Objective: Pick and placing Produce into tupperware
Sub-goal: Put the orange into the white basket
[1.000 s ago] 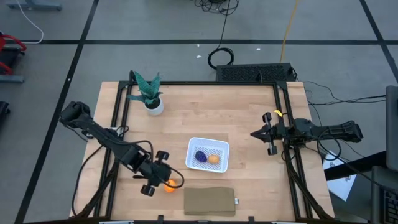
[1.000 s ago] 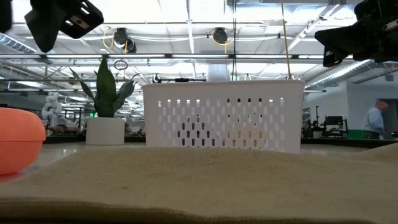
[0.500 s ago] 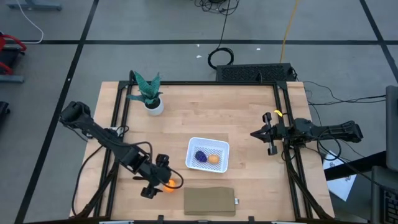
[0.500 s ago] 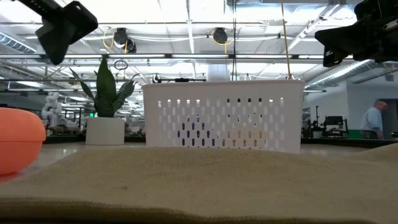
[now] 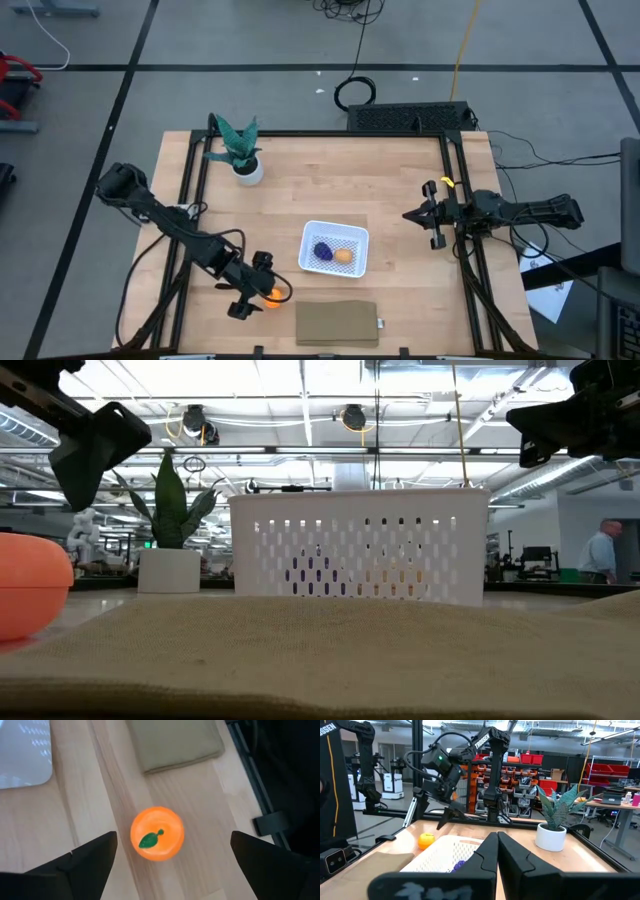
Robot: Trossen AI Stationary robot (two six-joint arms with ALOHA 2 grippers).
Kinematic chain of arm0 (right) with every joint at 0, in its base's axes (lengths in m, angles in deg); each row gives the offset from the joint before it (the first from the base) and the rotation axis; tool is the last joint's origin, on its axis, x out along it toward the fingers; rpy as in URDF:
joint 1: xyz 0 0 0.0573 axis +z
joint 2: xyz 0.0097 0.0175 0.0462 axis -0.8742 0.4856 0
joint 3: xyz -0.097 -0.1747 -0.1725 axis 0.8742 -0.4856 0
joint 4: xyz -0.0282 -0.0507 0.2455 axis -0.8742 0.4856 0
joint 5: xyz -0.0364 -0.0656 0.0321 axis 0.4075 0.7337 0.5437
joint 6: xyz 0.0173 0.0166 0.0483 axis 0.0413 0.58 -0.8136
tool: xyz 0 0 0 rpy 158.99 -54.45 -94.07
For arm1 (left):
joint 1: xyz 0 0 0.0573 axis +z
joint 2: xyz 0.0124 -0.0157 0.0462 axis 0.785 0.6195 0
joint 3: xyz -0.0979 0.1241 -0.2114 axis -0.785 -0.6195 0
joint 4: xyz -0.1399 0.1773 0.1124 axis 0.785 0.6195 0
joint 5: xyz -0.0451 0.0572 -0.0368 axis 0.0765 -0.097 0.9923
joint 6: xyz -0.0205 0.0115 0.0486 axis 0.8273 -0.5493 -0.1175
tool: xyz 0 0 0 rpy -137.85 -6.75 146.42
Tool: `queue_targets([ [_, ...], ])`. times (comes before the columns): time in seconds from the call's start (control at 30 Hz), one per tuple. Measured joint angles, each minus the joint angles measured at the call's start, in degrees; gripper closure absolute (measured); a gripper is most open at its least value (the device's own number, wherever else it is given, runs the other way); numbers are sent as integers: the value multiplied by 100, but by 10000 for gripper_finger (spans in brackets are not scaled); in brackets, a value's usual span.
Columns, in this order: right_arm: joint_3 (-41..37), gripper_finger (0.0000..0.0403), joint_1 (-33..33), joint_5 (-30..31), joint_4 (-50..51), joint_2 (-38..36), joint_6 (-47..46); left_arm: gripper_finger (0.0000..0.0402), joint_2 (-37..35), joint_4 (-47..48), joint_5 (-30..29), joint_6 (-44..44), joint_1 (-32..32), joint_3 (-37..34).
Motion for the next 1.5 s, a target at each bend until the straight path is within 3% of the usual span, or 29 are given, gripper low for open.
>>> queue_targets([
  [0.53, 0, 403, -2, 0, 0, 0, 6, 11, 0, -1348, -197, -3, 65, -933],
  [0.9, 0, 403, -2, 0, 0, 0, 22, 11, 21, -1645, -166, -51, 70, -1024],
  [1.5, 0, 403, -1, 0, 0, 32, 22, 11, 1096, -2391, -61, -23, 60, -1015],
])
